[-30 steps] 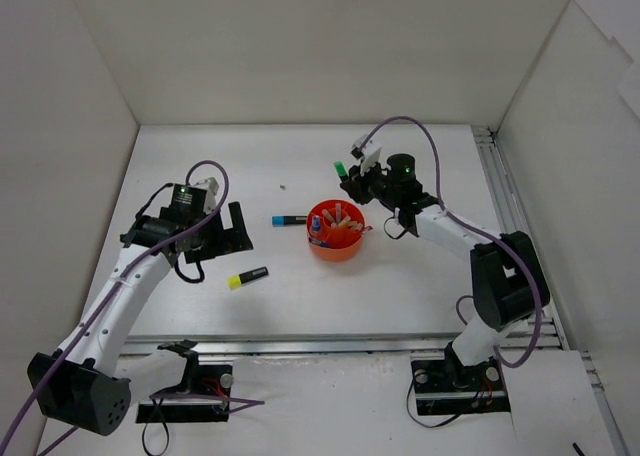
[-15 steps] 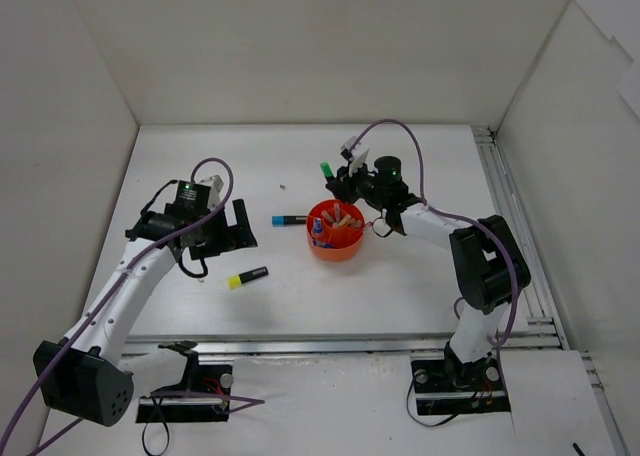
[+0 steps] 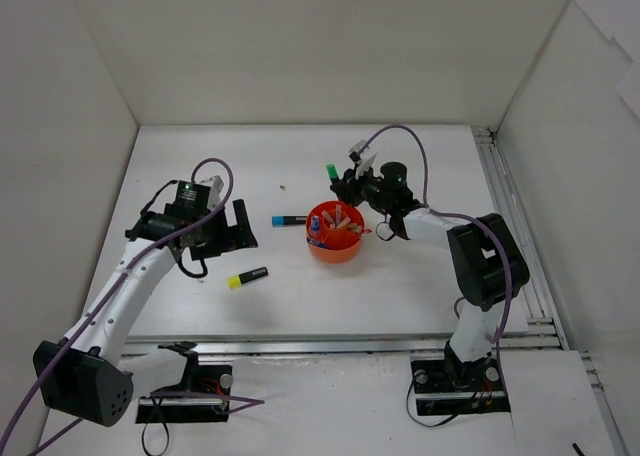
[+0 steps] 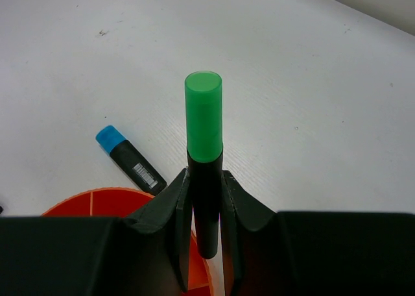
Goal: Sort the stationery into containers
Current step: Place the pen in the storage box.
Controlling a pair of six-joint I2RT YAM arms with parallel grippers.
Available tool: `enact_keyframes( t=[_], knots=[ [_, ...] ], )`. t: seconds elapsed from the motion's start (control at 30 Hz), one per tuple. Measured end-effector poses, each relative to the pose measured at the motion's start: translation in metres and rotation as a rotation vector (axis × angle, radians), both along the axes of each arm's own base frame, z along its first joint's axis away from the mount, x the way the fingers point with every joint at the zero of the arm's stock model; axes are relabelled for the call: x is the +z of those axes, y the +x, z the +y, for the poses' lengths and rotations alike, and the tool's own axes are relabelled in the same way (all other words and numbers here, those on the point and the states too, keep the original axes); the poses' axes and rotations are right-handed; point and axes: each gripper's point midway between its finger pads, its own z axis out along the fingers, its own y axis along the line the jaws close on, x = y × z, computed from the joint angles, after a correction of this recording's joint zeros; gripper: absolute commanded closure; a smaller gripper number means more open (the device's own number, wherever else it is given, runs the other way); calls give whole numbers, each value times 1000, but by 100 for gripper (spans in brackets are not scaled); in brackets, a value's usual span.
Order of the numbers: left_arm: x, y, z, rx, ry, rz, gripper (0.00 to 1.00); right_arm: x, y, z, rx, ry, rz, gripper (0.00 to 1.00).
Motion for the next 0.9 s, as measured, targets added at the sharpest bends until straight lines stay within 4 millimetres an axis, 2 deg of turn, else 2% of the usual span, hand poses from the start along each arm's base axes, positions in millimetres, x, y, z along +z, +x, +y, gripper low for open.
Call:
enact_keyframes(
  t=[0.13, 0.33, 0.67, 0.9],
  knots=[
    [0, 0, -2, -8, -11, 3, 2, 1, -10, -7, -11, -1, 0, 100],
    [-1, 3, -5, -16, -21, 5, 3, 7, -16, -5, -11, 22, 15, 100],
    [0, 3, -8, -24, -33, 3, 3, 36, -30, 2, -25, 81, 8, 100],
    [-1, 3, -8, -25, -35, 3, 3, 31, -35, 5, -9, 110, 58, 100]
  ],
)
